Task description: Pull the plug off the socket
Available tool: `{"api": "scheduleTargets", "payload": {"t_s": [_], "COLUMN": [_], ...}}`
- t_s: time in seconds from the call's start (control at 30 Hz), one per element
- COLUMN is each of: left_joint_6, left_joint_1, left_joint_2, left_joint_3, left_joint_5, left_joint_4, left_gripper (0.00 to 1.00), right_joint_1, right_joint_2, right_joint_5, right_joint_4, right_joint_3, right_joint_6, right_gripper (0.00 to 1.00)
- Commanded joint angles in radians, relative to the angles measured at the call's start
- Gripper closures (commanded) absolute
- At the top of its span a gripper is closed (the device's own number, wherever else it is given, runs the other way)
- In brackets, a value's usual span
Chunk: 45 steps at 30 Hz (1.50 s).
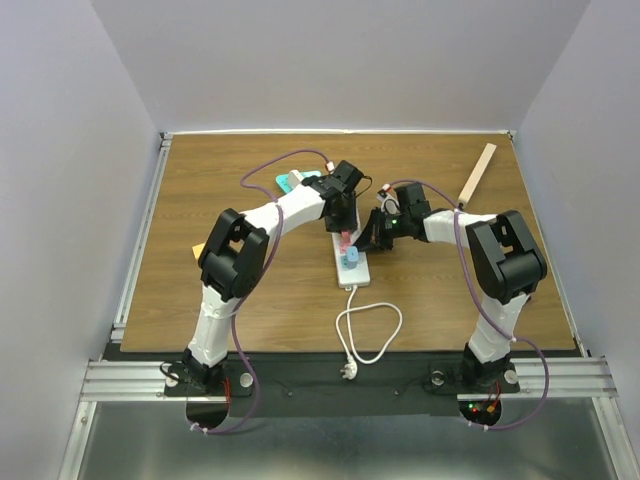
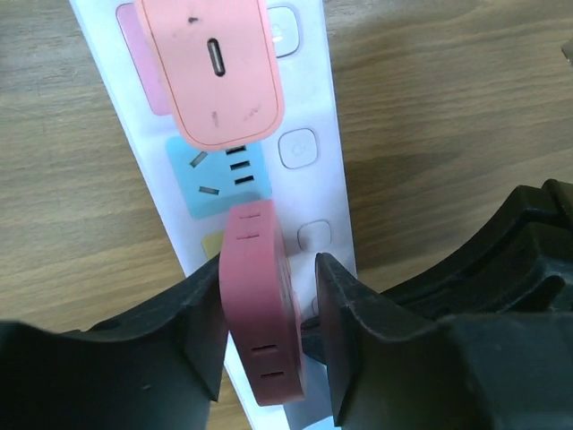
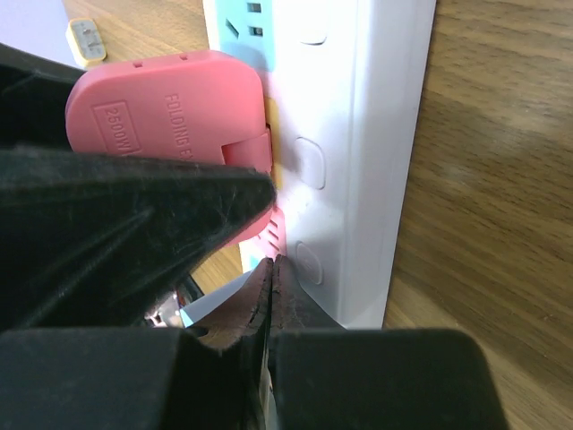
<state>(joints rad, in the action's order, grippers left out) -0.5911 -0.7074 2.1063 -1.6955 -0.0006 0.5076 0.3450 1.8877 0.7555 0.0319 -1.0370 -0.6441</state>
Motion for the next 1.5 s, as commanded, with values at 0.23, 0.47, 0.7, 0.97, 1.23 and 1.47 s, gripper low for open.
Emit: {"api": "scheduleTargets", "payload": {"t_s": [0.23, 0.47, 0.7, 0.97, 1.23, 1.47], "left_joint_6": [0.060, 0.134, 0.178, 0.168, 0.244, 0.269], "left_joint_1": [-0.001, -0.001, 0.000, 0.245, 0.526, 0.661], "left_joint_2": [0.015, 0.053, -0.015, -0.374, -0.520, -0.494], "left_joint_3": [-0.170, -0.427, -0.458, -0.124, 0.302, 0.471], "left_joint_5": [-0.030, -0.099, -0.180, -0.204, -0.084, -0.004], "left_joint_4": [0.092, 0.274, 0.355, 0.199, 0.025, -0.153], "left_gripper": [1.00, 1.00, 1.00, 1.00, 1.00, 1.00], "right_joint_1": [-0.008, -0.008, -0.008, -0.006, -0.006, -0.003], "right_joint_2": [0.047, 0.093, 0.137, 0.031, -0.119, -0.197], "right_joint_5": [-0.110, -0.166, -0.179, -0.217, -0.315, -0.453], "right_joint_4": [-0.018, 0.014, 0.031, 0.068, 0.157, 0.391], "right_joint_3": [0.031, 0.031, 0.020, 0.014, -0.061, -0.199], "right_joint_6": [0.008, 0.004, -0.005, 0.014, 0.027, 0.119], "right_gripper": [1.00, 1.00, 1.00, 1.00, 0.99, 0.96]}}
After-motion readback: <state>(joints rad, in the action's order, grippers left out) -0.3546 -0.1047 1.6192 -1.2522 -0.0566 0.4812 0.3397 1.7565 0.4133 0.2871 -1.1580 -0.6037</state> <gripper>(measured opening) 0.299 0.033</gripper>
